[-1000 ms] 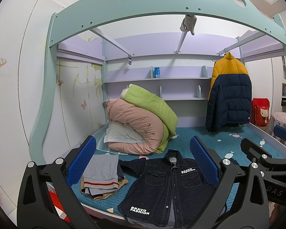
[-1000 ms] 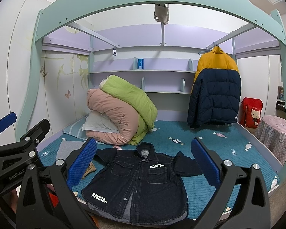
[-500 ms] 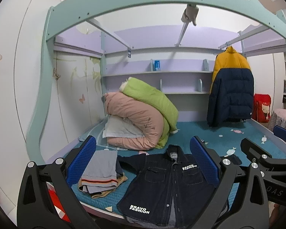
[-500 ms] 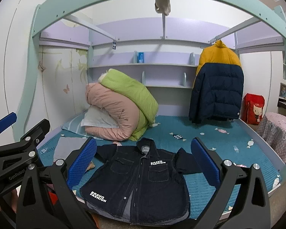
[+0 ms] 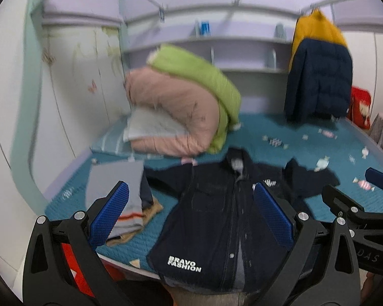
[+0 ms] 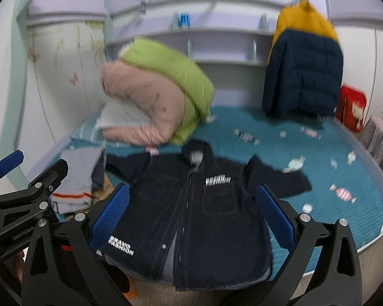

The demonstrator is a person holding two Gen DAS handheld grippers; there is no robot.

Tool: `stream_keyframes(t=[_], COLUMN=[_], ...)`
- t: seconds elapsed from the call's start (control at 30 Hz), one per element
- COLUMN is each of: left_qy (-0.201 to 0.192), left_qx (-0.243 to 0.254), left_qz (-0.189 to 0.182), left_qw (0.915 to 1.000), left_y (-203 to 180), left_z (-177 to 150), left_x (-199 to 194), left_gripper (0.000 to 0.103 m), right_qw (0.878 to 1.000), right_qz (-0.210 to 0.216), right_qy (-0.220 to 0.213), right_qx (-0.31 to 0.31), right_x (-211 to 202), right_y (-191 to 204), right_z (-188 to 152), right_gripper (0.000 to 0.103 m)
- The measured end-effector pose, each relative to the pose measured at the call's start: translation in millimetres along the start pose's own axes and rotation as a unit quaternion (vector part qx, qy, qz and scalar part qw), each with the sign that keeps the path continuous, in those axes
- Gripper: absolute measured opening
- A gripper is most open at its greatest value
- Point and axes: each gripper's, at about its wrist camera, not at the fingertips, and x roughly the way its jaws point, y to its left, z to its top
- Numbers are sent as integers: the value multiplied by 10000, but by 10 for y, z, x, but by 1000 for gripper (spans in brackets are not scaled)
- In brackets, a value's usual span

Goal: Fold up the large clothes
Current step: 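Lower both tools toward the denim shirt's hem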

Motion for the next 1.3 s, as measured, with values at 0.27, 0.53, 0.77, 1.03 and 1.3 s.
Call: stream_keyframes(t=[0.27,0.53,0.77,1.03,1.3], left_qy=[1193,2000,2364,2662,3010], left_qx=[-37,-264,-805,-2026,-2885], left_qz=[-69,-310,-426,-883,-245], left_qw=[9928,9789,9674,9382,9086], left_y=[80,225,485,753,1192], left_z=[-440,-674,-572,-322,-281], left_x=[1253,2288,3168,3915,4750], left_gripper=[98,98,98,98,98], right_qw=[9892,9820,9792,9746,9709], right_qz=[350,278,213,100,-26], right_qy=[1329,1763,1896,2113,2233], right_qx=[503,615,692,729,870], right_x=[1296,2204,2839,3177,3295], right_y=[-30,-9,-99,-275,-545], right_z=[-377,-467,-470,-626,-789], right_gripper=[96,96,96,96,96])
